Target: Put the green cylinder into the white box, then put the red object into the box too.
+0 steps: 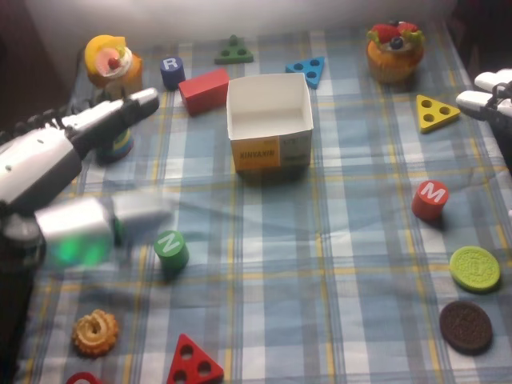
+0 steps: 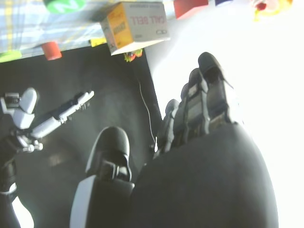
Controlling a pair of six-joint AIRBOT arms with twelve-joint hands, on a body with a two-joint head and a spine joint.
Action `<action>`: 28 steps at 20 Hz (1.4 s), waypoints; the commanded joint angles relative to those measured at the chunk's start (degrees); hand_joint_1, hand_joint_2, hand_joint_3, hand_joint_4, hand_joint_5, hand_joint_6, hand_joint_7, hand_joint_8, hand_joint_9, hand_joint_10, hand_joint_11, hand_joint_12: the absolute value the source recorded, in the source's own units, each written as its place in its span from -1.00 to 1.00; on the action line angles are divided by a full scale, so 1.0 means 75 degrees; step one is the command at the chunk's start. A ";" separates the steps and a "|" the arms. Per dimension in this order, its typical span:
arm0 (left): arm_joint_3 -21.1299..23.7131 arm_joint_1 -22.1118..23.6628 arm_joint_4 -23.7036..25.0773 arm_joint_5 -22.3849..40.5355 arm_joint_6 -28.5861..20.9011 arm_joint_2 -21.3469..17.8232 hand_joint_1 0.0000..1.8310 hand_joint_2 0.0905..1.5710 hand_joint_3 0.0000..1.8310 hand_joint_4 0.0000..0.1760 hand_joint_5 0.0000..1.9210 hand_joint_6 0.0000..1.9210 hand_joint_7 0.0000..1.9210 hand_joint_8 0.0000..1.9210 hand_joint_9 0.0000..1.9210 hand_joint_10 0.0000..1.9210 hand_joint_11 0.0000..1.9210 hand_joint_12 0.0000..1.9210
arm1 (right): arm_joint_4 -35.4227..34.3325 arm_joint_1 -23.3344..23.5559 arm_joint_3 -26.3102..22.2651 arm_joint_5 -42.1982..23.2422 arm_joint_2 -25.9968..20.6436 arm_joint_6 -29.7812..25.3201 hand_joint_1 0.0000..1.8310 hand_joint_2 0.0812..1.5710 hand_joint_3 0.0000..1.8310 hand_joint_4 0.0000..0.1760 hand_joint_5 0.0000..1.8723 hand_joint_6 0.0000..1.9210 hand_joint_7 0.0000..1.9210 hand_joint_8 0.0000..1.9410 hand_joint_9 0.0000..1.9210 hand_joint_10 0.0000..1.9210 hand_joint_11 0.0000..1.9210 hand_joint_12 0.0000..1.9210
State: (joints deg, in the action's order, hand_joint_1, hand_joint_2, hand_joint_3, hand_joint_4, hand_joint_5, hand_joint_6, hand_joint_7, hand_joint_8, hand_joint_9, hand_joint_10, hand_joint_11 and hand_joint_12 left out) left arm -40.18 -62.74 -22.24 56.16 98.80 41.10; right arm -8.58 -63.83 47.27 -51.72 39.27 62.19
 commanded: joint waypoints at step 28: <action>-0.0816 0.0119 -0.0406 -0.0436 0.0095 0.1072 0.22 0.29 -1.00 -1.00 -0.46 -0.97 -0.37 -0.97 -1.00 0.19 -1.00 0.68 | -0.0069 0.0325 0.0195 -0.0825 0.0263 -0.0165 -0.42 0.58 -1.00 -0.97 -1.00 -1.00 -1.00 -1.00 -1.00 -1.00 -1.00 -0.52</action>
State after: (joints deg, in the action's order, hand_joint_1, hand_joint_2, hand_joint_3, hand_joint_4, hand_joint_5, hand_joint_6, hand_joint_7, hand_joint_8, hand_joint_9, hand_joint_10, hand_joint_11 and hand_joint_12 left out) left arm -46.06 -62.41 -26.37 46.98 99.46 48.88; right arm -8.78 -62.28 48.53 -51.13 41.12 61.32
